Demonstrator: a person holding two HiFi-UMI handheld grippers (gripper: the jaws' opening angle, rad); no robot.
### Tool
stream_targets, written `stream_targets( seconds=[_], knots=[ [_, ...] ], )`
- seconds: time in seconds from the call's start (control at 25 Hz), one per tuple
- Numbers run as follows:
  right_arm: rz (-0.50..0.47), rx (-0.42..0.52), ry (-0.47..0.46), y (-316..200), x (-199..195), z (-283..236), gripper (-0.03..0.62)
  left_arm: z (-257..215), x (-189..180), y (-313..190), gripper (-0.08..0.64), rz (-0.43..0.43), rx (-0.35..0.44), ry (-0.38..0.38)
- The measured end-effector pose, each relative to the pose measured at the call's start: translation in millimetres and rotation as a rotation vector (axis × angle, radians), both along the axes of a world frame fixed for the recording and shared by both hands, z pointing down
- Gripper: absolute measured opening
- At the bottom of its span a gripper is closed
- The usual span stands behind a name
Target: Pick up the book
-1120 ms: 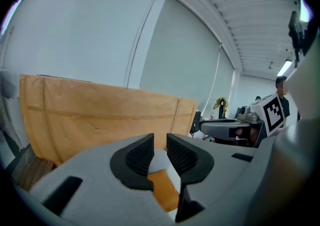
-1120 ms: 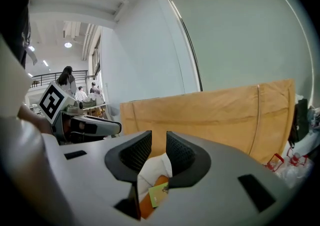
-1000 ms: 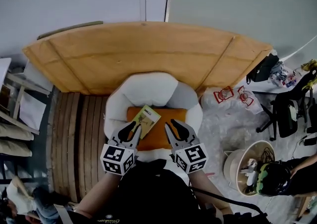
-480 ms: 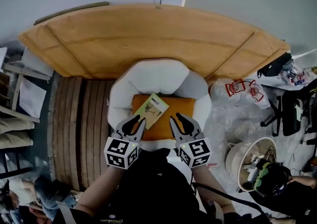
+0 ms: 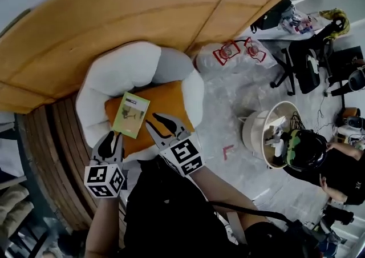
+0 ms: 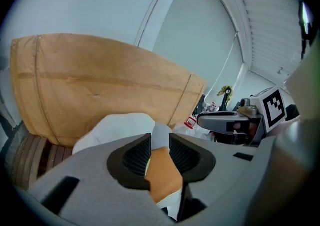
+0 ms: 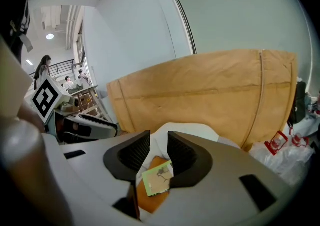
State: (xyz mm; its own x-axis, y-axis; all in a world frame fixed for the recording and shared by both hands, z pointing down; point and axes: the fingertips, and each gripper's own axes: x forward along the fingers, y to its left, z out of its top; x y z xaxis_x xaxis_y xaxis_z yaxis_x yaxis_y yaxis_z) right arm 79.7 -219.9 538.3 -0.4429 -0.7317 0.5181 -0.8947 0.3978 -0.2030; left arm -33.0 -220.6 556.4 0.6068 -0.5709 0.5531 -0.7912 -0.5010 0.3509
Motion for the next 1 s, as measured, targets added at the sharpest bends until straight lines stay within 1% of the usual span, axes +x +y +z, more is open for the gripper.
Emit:
stream_targets(
  seconds=[0.2,0.36,0.48,0.68,0.88,1.0],
  knots=[
    [0.008,-0.053,0.003,-9.9,-1.9,48.0,0.100,42.1,3.7,-7.3,0.128,-0.012,-0.044,-0.005],
    [0.010,-0.095,0.010,-20.7,-1.0,88.7,0.115,86.7,2.8,-9.2,0.155,-0.038,-0.103,-0.020],
    [0.000,-0.143,0.029,-27.2,-0.3,127.5,0.146,124.5,-1.1,-9.9,0.179,-0.067,-0.161,-0.034],
    [-0.042,-0.231,0.060,-44.3,-9.6,198.0,0.213,191.9,-18.7,-16.0,0.216,-0.127,-0.243,-0.071],
    [-0.081,-0.302,0.106,-53.5,-12.4,261.9,0.250,260.2,-31.0,-11.4,0.258,-0.169,-0.312,-0.118],
    [-0.085,-0.338,0.133,-54.8,-14.1,301.6,0.266,301.9,-38.2,-7.8,0.280,-0.195,-0.348,-0.133]
  ],
)
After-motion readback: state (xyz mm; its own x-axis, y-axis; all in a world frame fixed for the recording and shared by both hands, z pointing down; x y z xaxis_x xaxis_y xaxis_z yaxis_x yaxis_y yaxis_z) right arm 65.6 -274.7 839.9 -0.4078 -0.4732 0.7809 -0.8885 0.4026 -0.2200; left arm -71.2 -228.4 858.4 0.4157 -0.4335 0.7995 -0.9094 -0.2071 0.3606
